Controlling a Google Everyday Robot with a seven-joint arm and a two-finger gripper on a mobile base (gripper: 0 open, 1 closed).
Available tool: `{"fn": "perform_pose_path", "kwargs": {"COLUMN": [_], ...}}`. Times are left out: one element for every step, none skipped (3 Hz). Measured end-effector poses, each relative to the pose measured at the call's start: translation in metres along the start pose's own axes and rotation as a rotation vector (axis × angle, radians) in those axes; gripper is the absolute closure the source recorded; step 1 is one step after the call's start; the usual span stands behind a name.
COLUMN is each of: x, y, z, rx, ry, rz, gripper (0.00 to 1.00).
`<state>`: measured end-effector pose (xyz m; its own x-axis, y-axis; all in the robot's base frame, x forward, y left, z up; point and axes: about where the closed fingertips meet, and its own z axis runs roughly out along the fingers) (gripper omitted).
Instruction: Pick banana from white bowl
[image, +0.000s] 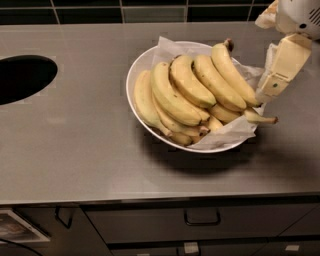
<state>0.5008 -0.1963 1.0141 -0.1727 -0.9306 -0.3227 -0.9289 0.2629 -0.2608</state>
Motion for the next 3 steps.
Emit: {"fn": "perform_pose_path", "kwargs": {"x": [-0.003,-0.002,-0.002], "y": [-0.009,-0.023,-0.023], "z": [0.007,0.013,0.013], "rx": [0.015,0.035,0.035], "ry": [-0.017,-0.033,-0.033], "rz": [0.024,0.119,0.119], "gripper": [0.00,0.00,0.00]}}
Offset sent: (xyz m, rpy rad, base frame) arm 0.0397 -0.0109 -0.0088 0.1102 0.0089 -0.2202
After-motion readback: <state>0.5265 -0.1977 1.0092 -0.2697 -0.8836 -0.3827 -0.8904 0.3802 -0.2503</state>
